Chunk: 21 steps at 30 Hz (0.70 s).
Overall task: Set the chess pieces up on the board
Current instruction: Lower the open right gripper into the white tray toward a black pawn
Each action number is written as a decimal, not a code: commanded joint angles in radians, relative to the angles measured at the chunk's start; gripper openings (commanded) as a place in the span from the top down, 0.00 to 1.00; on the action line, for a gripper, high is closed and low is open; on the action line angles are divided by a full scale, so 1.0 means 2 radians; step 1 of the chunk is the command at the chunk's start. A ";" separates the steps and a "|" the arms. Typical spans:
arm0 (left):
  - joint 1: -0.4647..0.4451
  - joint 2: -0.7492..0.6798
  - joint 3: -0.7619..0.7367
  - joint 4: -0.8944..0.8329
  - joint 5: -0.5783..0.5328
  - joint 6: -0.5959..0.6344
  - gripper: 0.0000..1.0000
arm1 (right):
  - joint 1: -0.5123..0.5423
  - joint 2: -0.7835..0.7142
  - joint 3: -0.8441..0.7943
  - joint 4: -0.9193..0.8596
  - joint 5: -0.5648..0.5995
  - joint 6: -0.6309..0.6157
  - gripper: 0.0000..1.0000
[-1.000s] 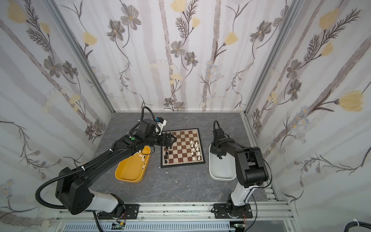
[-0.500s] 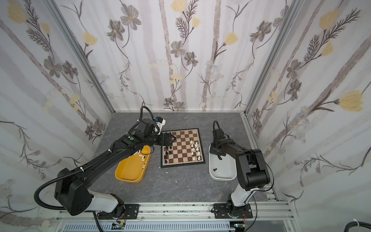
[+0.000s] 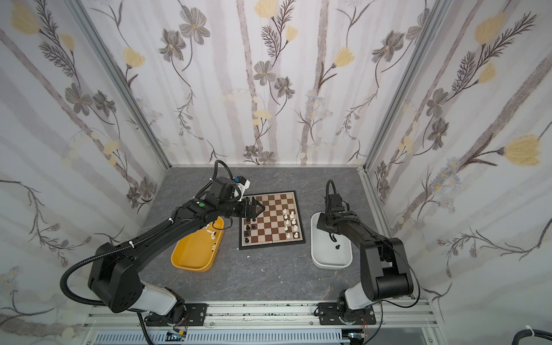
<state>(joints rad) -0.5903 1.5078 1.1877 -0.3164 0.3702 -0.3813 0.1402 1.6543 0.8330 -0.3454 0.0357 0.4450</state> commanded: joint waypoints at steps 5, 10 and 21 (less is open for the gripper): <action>-0.028 0.066 0.046 0.024 0.086 -0.044 0.08 | -0.017 -0.052 -0.025 0.049 -0.091 0.034 0.96; -0.076 0.157 0.115 0.059 0.140 -0.078 0.13 | -0.038 -0.095 -0.062 0.070 -0.155 0.063 0.96; -0.122 0.324 0.258 0.110 0.223 -0.158 0.31 | -0.092 -0.190 -0.117 0.063 -0.198 0.086 0.94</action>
<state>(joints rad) -0.8314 2.1231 1.6730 -0.1547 0.7498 -0.6266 -0.0319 1.2942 0.6052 -0.2497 -0.3496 0.6067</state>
